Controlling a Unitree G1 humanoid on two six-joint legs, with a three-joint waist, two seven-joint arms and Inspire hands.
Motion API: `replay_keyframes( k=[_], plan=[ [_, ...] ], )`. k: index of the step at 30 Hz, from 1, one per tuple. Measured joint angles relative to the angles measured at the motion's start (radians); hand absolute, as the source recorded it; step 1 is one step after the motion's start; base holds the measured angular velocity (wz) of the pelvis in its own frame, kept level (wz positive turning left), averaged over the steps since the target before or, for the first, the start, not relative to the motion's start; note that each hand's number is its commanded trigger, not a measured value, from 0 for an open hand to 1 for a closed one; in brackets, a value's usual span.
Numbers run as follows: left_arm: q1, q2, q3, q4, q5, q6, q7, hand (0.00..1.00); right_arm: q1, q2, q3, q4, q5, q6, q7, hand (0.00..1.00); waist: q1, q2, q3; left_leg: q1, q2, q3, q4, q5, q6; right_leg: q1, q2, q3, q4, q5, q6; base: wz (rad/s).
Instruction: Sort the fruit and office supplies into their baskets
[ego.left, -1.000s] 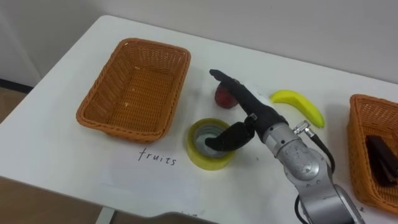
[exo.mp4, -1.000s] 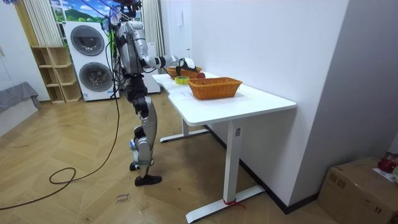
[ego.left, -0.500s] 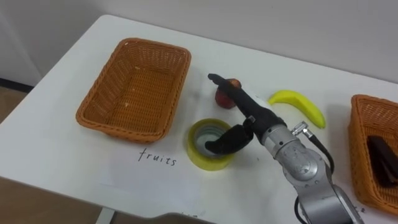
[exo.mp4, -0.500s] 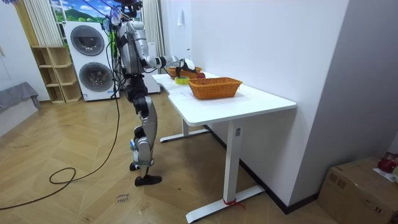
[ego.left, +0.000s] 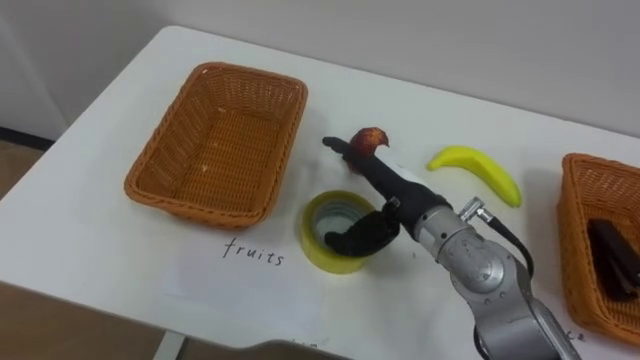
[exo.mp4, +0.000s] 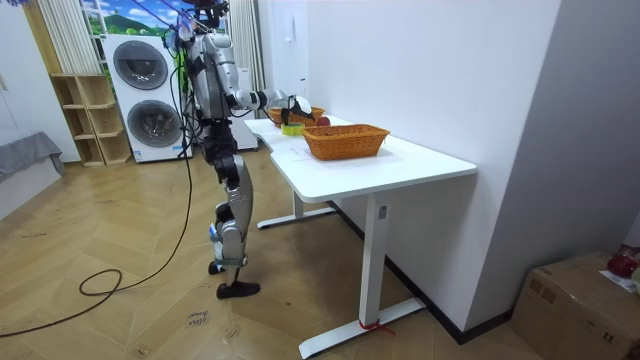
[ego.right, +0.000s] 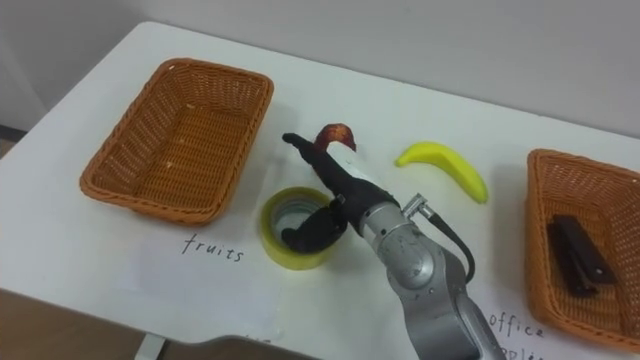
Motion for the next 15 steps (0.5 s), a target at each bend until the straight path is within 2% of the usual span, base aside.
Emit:
replay_keyframes(
  k=[4, 15],
  plan=[
    [0.001, 0.006, 0.0, 0.0, 0.0, 0.0, -0.016, 0.0, 0.0, 0.0, -0.001, 0.0, -0.002, 0.0, 0.035, 0.0, 0.0, -0.003, -0.0015, 0.001, 0.0, 0.0, 0.001, 0.0, 0.0, 0.002, 0.0, -0.001, 0.001, 0.0, 0.0, 0.0],
    [0.001, 0.016, -0.002, 0.0, -0.001, -0.001, -0.016, 0.0, 0.0, -0.005, -0.001, 0.004, 0.001, 0.0, 0.057, 0.0, -0.002, -0.01, 0.0043, 0.003, 0.0, 0.0, -0.005, 0.0, 0.0, 0.001, 0.002, 0.0, 0.0, 0.0, 0.0, 0.0]
  ],
)
